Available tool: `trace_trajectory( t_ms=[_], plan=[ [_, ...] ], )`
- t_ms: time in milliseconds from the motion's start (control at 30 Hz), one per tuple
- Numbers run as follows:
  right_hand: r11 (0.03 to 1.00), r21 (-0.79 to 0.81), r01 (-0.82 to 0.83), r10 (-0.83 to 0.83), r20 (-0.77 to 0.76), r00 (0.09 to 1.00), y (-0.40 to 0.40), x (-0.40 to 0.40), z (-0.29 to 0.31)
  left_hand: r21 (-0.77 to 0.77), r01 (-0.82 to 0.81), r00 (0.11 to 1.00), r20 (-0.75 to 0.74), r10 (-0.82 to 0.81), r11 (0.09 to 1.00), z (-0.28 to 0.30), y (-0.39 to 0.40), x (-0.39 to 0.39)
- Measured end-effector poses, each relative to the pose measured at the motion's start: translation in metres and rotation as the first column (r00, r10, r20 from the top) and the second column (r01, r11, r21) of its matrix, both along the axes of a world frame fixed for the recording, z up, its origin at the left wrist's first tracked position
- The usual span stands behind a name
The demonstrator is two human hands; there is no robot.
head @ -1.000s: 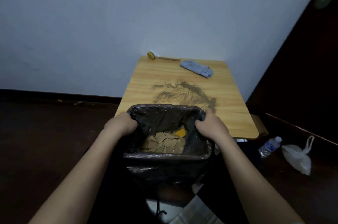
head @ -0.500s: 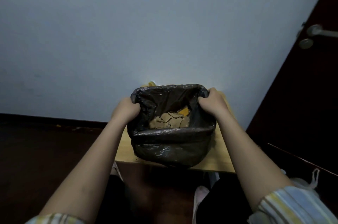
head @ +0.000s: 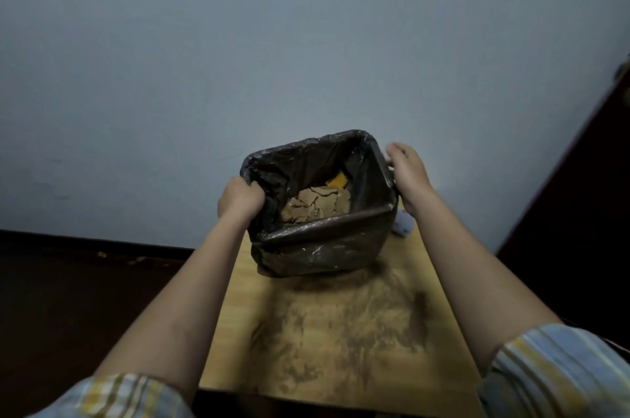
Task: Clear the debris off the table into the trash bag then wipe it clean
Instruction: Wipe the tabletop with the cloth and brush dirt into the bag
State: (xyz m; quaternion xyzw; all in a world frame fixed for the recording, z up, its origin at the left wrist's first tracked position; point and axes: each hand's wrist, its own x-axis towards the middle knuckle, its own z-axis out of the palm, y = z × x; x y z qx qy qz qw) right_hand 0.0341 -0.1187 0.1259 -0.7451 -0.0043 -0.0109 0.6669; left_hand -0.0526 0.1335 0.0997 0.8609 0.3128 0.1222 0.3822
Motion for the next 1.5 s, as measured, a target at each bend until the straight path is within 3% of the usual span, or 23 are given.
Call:
trace_trajectory(
  t_ms=[167, 267, 367, 467, 600, 667, 767, 900, 1067, 1233, 1500],
  plan=[
    [0.997, 0.067, 0.042, -0.033, -0.125, 0.992, -0.002, 0.067, -0.034, -0.025, -0.047, 0.999, -0.016, 0.047, 0.999, -0.007, 0.010, 0.065],
    [0.978, -0.199, 0.057, -0.074, -0.079, 0.994, -0.008, 0.108, -0.081, -0.015, -0.084, 0.996, -0.021, 0.083, 0.996, -0.019, 0.019, 0.111],
    [0.880, -0.475, -0.012, -0.006, -0.037, 0.999, -0.012, 0.145, -0.130, 0.004, -0.103, 0.995, -0.015, 0.103, 0.995, -0.031, 0.027, 0.156],
    [0.699, -0.708, -0.097, 0.073, -0.064, 0.995, -0.010, 0.177, -0.169, 0.030, -0.116, 0.993, -0.026, 0.117, 0.993, -0.045, 0.031, 0.193],
    [0.281, -0.929, -0.241, 0.175, -0.197, 0.965, -0.005, 0.195, -0.203, 0.049, -0.123, 0.992, -0.028, 0.124, 0.991, -0.062, 0.038, 0.222],
    [0.197, -0.967, -0.165, 0.166, -0.132, 0.977, -0.004, 0.197, -0.214, 0.056, -0.117, 0.992, -0.034, 0.119, 0.992, -0.069, 0.040, 0.230],
    [0.255, -0.966, -0.054, 0.122, -0.023, 0.992, -0.005, 0.200, -0.215, 0.060, -0.118, 0.992, -0.040, 0.120, 0.991, -0.072, 0.040, 0.231],
    [0.545, -0.831, 0.108, -0.007, 0.124, 0.992, -0.010, 0.197, -0.186, 0.071, -0.131, 0.990, -0.035, 0.134, 0.989, -0.059, 0.041, 0.220],
    [0.705, -0.685, 0.184, -0.116, 0.145, 0.983, -0.024, 0.178, -0.120, 0.064, -0.126, 0.992, -0.011, 0.127, 0.990, -0.026, 0.039, 0.184],
    [0.785, -0.573, 0.234, -0.145, 0.197, 0.970, -0.029, 0.141, -0.048, 0.037, -0.099, 0.995, 0.034, 0.098, 0.994, 0.013, 0.036, 0.134],
    [0.741, -0.651, 0.166, -0.168, 0.059, 0.984, -0.044, 0.060, 0.007, -0.002, -0.059, 0.995, 0.078, 0.059, 0.998, 0.064, 0.033, 0.041]
  ],
)
